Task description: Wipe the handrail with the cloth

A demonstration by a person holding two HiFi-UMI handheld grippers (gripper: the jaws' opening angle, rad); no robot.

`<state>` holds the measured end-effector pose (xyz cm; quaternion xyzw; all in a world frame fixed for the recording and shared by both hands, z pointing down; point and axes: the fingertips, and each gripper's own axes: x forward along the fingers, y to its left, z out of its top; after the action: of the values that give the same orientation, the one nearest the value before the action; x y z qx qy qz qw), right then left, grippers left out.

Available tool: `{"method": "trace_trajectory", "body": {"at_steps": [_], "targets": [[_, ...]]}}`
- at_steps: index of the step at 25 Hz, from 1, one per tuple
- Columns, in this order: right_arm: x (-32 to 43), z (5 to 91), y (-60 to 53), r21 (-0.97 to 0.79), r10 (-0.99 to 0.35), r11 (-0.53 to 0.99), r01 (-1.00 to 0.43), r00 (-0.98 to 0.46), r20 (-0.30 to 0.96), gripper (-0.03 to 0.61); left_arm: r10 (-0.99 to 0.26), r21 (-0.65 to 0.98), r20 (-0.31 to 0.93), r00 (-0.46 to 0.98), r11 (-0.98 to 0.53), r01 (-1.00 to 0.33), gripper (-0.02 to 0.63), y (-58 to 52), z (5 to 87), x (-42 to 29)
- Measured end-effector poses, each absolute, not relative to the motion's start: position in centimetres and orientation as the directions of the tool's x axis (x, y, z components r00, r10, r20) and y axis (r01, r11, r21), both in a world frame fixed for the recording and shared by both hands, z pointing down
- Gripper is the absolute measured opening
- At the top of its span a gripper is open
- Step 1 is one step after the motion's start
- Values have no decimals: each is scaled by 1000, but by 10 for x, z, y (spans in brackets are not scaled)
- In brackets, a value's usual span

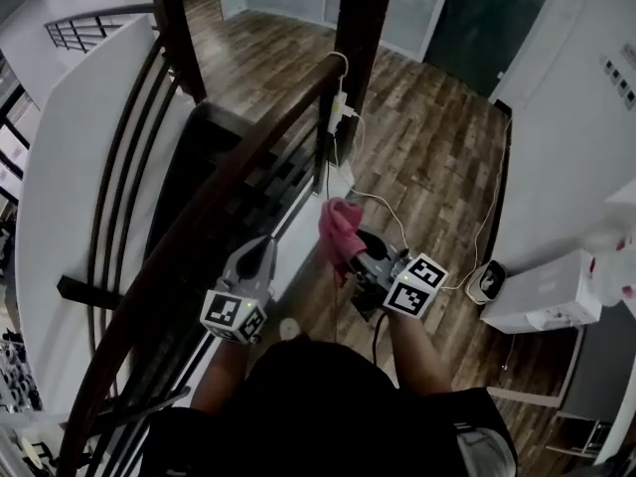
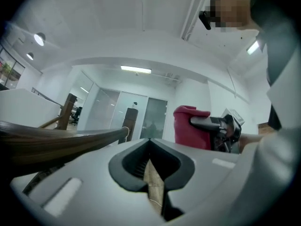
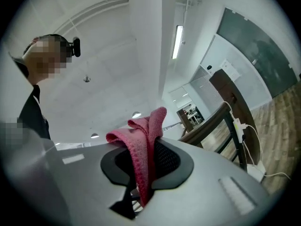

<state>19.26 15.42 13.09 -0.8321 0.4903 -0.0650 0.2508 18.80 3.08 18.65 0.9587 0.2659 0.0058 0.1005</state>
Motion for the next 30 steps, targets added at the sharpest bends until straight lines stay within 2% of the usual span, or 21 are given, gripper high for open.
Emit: {"method": "trace_trajectory", "body": {"at_steps": [5, 15, 25, 30], "targets": [[217, 137, 163, -493, -800, -453, -743, 583, -144, 52, 594, 182, -62, 802, -783, 594, 0, 49, 187, 214], [262, 153, 151, -516, -783, -471, -716, 609, -129, 52, 637, 221, -20, 770, -749, 625, 0, 50, 202, 248], [359, 180, 177, -525, -793, -449, -723, 593, -139, 52, 573, 168, 1, 820, -808, 565, 0, 75, 218, 320], [419, 190, 194, -525, -839, -415, -743, 536, -95, 52, 505, 160, 28, 863, -854, 495, 0, 98, 223, 368]]}}
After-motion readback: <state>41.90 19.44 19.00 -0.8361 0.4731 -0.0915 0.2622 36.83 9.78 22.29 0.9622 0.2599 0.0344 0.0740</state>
